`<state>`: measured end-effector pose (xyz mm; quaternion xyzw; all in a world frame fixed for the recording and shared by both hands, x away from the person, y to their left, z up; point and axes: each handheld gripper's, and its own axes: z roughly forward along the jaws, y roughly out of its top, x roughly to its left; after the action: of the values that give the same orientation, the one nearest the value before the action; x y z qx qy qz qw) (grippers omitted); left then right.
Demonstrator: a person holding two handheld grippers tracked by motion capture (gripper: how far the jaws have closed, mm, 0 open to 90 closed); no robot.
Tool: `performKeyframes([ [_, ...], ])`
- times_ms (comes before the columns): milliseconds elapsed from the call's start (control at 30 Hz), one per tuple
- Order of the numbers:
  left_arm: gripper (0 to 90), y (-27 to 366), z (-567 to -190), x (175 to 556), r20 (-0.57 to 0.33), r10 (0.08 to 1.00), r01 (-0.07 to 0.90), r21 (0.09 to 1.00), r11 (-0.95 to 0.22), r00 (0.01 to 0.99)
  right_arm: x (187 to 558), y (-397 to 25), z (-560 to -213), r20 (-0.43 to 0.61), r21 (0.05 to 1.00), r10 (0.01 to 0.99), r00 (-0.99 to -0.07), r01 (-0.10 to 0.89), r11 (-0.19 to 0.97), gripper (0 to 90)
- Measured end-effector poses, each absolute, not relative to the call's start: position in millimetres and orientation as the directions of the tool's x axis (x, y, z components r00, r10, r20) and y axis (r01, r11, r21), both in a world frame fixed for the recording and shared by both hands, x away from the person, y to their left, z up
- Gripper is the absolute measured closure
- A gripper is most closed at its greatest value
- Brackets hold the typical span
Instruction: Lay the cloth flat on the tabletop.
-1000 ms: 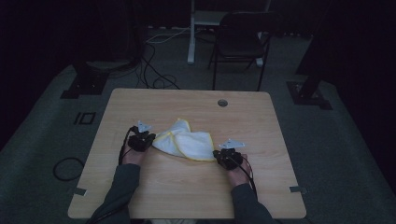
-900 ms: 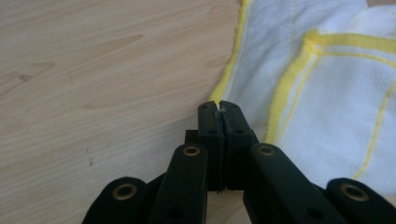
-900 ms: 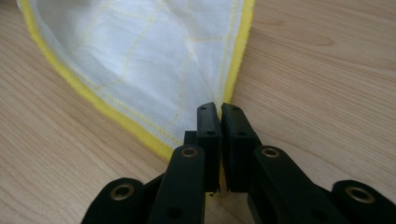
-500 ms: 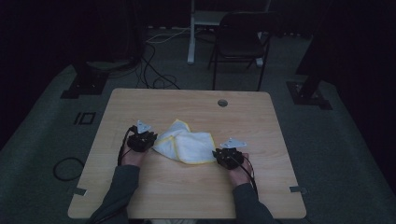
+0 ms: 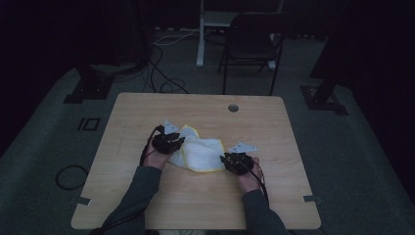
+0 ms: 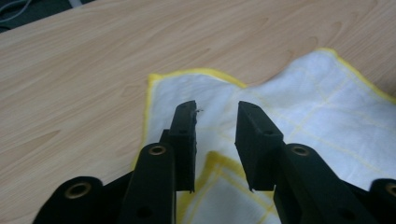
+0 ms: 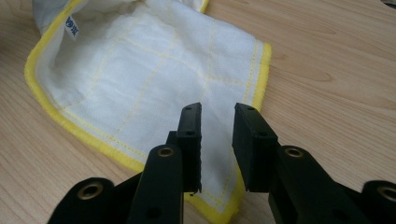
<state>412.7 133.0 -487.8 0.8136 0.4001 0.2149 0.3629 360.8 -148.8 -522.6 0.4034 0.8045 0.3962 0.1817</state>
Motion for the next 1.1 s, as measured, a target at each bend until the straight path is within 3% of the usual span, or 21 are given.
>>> performKeyframes([
  [233, 65.4, 132.1, -497.7, 416.8, 0.062, 0.807, 0.533, 0.721, -0.442, 0.587, 360.3, -149.0, -523.0, 0.03, 0.785, 0.791, -0.611, 0.504, 0.359, 72.8],
  [367, 90.0, 134.2, -500.4, 412.3, 0.075, 0.793, 0.542, 0.691, -0.478, 0.604, 360.3, -148.8, -523.6, 0.03, 0.784, 0.792, -0.61, 0.506, 0.36, 73.0],
  [833, 90.0, 151.9, -495.9, 393.0, 0.059, 0.809, 0.531, 0.726, -0.437, 0.584, 360.6, -150.7, -525.2, 0.032, 0.784, 0.799, -0.601, 0.511, 0.352, 74.1],
  [967, 77.1, 144.2, -496.3, 399.6, 0.049, 0.806, 0.523, 0.737, -0.428, 0.591, 360.1, -147.3, -526.8, 0.032, 0.782, 0.796, -0.605, 0.511, 0.357, 72.7],
  [1100, 70.3, 133.9, -499.9, 409.0, 0.052, 0.806, 0.519, 0.74, -0.427, 0.589, 359.7, -145.5, -527.4, 0.031, 0.781, 0.791, -0.611, 0.509, 0.362, 72.5],
])
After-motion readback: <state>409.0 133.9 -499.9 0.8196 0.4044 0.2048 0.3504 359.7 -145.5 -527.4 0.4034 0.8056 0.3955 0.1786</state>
